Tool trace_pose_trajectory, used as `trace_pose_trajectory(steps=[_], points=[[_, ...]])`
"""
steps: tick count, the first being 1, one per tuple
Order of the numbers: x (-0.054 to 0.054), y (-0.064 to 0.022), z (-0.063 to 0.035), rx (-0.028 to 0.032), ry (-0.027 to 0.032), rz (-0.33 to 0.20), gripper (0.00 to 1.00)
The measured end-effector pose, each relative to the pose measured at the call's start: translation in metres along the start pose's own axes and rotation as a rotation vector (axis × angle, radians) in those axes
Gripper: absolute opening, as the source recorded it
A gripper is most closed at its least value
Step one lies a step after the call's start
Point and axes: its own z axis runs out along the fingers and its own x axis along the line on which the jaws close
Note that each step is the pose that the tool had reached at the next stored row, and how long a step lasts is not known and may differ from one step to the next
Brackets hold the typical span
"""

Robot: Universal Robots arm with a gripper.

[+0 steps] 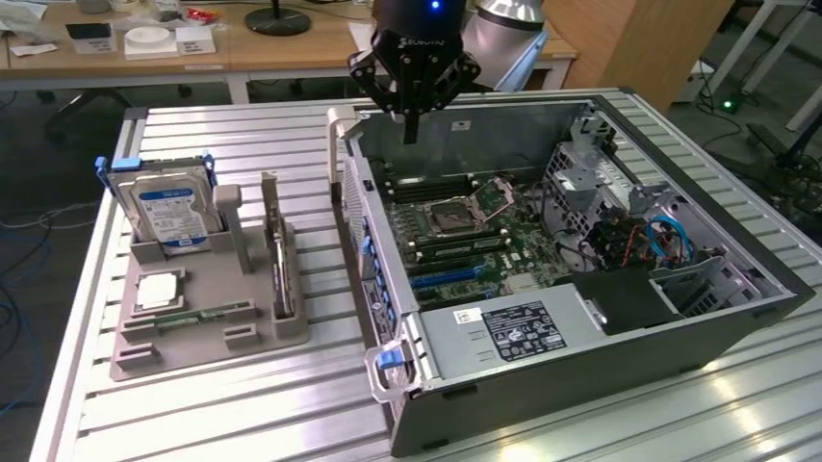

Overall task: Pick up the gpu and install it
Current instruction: 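Reach for the gpu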

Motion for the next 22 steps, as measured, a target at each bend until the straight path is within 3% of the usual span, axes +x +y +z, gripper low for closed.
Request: trace_pose_trajectory(steps=[22], points=[[0.022,-0.0020,-0.0006,0.0000,0.0000,0.000,0.10]])
